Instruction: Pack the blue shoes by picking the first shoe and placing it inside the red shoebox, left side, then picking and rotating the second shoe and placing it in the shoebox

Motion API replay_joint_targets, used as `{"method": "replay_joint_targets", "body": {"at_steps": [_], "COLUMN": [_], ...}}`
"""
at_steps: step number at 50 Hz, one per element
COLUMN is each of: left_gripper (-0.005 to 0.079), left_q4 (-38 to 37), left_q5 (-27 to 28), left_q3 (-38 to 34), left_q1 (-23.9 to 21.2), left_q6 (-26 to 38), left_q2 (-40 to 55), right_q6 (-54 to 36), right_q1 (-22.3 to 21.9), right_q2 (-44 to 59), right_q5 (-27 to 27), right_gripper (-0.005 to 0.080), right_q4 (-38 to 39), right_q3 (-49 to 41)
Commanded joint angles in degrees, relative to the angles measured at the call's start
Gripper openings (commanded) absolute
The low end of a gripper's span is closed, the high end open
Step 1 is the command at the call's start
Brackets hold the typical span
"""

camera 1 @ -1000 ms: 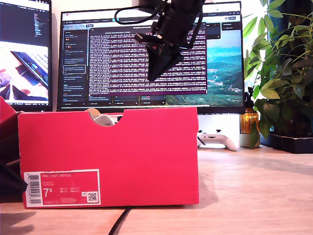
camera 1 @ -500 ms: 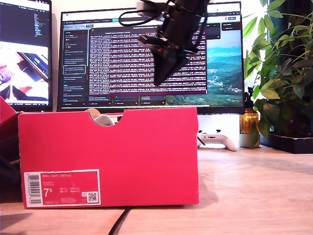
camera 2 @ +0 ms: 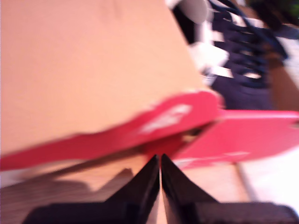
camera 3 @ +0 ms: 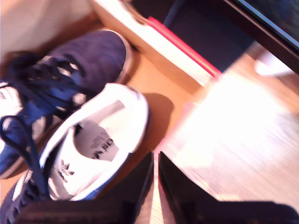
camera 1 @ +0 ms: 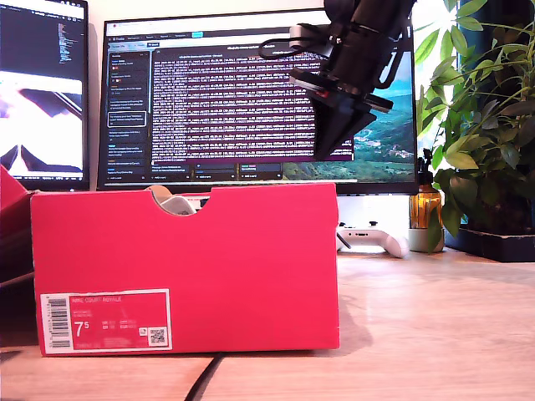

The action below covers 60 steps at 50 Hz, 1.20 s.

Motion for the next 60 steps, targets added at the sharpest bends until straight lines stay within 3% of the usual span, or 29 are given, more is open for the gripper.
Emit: {"method": "replay_joint_targets", "body": {"at_steps": [1, 9, 20, 29, 44, 60], "left_gripper": [-0.0019, -0.0019, -0.0019, -0.0019, -0.0019, -0.0019], "left_q4": [-1.01, -4.57, -7.06, -8.33, -9.01, -0.37], "left_q5": [-2.32, -10.16, -15.89, -14.45, -16.9, -16.59], "left_q3": [1.18, 1.18, 1.18, 1.18, 1.18, 1.16], "left_q1": [-0.17, -0.11, 0.48, 1.01, 1.4, 1.62], "left_q6": [1.66, 4.44, 7.82, 8.11, 9.46, 13.03], "left_q2": [-1.6, -6.03, -12.52, -16.87, -18.14, -19.06], "right_q6": [-0.04, -0.42, -0.37, 0.09, 0.09, 1.57], "right_q1": [0.63, 0.63, 0.44, 0.13, -0.81, -0.35], "right_q2": [-1.68, -1.68, -3.34, -6.88, -12.55, -19.96], "right_q5": [-0.24, -0.76, -3.61, -2.99, -2.97, -2.99], "right_gripper": [-0.0011, -0.0011, -0.0011, -0.0011, -0.0011, -0.0011], "right_q4": [-0.5, -1.86, -3.23, -3.63, -6.93, -5.42], "right_q3": [0.48, 0.46, -0.09, -1.51, -5.29, -16.17]}}
